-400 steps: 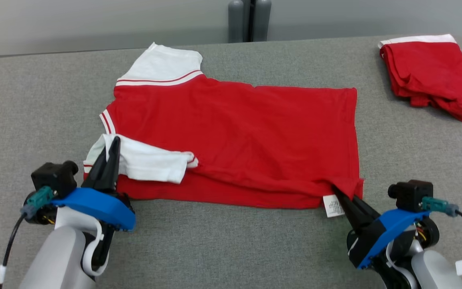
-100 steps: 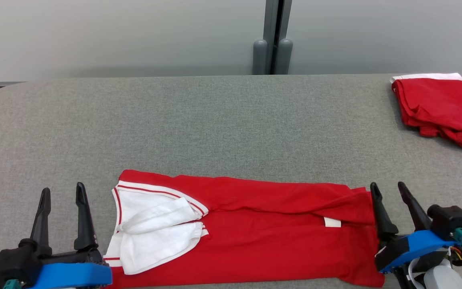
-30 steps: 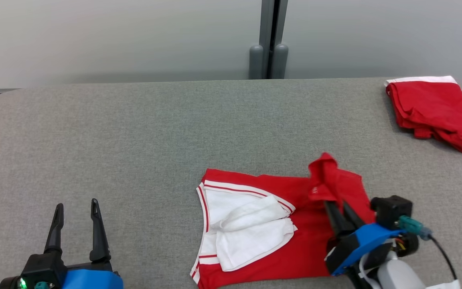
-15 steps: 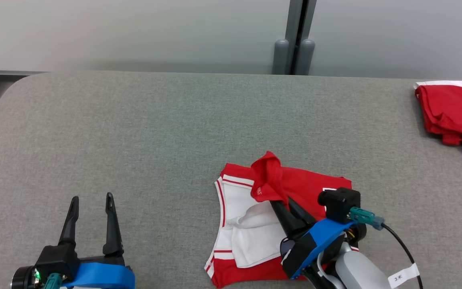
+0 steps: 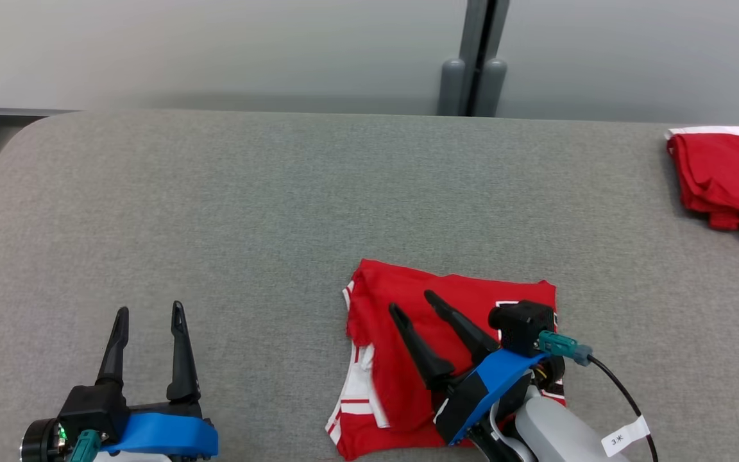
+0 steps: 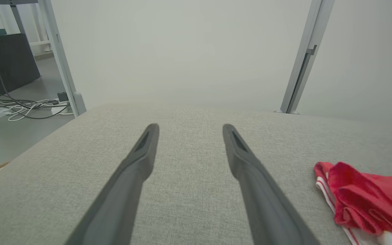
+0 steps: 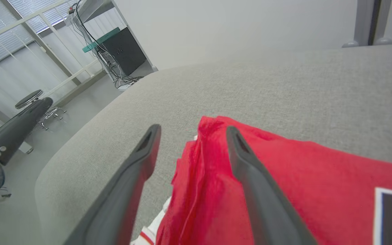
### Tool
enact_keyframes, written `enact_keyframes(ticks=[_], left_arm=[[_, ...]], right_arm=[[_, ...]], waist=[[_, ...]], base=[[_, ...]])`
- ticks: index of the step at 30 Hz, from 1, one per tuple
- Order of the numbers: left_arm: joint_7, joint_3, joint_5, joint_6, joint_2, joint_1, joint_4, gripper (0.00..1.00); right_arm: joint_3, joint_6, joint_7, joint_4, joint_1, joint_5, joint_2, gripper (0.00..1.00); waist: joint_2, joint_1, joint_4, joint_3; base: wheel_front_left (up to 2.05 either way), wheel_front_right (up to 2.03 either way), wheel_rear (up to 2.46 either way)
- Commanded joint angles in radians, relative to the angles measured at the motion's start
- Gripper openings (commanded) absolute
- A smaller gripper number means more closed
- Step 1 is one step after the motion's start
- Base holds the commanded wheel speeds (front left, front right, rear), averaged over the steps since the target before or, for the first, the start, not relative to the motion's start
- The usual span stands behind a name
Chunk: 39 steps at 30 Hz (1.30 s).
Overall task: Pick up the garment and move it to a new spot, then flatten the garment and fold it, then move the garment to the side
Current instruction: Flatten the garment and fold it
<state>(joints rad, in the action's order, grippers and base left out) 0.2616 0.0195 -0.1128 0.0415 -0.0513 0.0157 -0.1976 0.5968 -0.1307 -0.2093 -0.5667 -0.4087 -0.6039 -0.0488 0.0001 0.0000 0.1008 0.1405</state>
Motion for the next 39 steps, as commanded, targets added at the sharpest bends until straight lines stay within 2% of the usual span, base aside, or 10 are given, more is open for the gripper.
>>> enact_keyframes(ticks=[1, 7, 15, 22, 30, 36, 39], left_arm=[[0.004, 0.001, 0.0, 0.002, 0.001, 0.005, -0.002, 1.0], [0.004, 0.014, 0.007, 0.007, 0.001, 0.001, -0.003, 1.0], [0.004, 0.03, 0.022, 0.021, 0.001, -0.012, 0.004, 1.0], [0.004, 0.036, 0.031, 0.024, 0.001, -0.032, 0.014, 1.0], [0.004, 0.029, 0.042, 0.026, 0.001, -0.05, 0.024, 1.0], [0.004, 0.022, 0.05, 0.029, 0.001, -0.068, 0.026, 1.0], [0.004, -0.001, 0.053, 0.046, 0.001, -0.068, 0.017, 1.0]], right_arm=[[-0.006, 0.0, -0.013, -0.002, -0.015, 0.012, -0.004, 1.0], [-0.1, 0.0, -0.048, 0.035, 0.018, 0.138, -0.008, 1.0], [-0.354, 0.0, -0.056, 0.196, 0.142, 0.293, -0.069, 1.0], [-0.522, 0.0, -0.056, 0.327, 0.269, 0.352, -0.043, 1.0], [-0.594, 0.0, -0.057, 0.416, 0.399, 0.367, -0.01, 1.0], [-0.598, 0.0, -0.057, 0.431, 0.442, 0.372, -0.002, 1.0], [-0.593, 0.0, -0.056, 0.426, 0.439, 0.359, -0.002, 1.0]], waist=[[-0.0001, 0.0, -0.011, -0.004], [-0.0001, 0.0, -0.053, -0.018], [-0.0001, 0.0, -0.106, -0.034], [-0.0001, 0.0, -0.131, -0.045], [-0.0001, 0.0, -0.122, -0.065], [-0.0001, 0.0, -0.118, -0.078], [-0.0001, 0.0, -0.117, -0.084]], base=[[0.0, 0.0, 0.0], [0.0, 0.0, 0.0], [0.0, 0.0, 0.0], [0.0, 0.0, 0.0], [0.0, 0.0, 0.0], [0.0, 0.0, 0.0], [0.0, 0.0, 0.0]])
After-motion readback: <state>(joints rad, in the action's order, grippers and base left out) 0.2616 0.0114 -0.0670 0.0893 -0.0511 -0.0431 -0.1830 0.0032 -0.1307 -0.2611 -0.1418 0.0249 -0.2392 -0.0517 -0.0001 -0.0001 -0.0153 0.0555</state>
